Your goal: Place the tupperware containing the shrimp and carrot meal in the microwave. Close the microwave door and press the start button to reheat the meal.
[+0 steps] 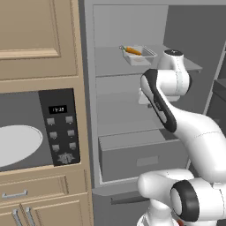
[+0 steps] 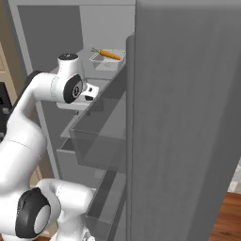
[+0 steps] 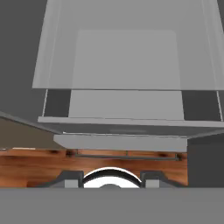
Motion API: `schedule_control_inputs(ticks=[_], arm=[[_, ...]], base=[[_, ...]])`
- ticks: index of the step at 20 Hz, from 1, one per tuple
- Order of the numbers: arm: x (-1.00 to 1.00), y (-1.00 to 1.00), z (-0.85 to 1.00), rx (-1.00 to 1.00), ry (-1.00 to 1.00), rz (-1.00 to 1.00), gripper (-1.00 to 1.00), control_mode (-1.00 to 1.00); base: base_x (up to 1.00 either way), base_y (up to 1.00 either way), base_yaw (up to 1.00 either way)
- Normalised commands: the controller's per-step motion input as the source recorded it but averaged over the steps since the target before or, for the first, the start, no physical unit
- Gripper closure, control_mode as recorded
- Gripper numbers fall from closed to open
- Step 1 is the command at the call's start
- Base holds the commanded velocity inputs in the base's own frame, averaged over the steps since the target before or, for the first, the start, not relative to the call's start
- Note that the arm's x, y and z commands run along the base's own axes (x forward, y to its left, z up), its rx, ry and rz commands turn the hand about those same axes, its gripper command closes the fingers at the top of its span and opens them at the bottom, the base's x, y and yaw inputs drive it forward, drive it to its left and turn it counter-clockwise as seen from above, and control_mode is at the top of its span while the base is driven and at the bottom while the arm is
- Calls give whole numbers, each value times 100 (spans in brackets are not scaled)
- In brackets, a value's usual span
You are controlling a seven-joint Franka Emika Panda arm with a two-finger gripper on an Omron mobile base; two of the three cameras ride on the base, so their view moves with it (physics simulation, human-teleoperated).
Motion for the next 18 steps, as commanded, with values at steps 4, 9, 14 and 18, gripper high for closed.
schedule_control_inputs(ticks=[4,9,14,18], arm=[[-2,2,7,0,-19,0,-100,-100],[-10,4,41,0,-40,0,-100,-100],[-4,0,52,2,-39,0,-100,-100],[-5,0,66,5,-36,0,-100,-100]], base=[[0,0,0],[0,0,0],[0,0,0],[0,0,0]])
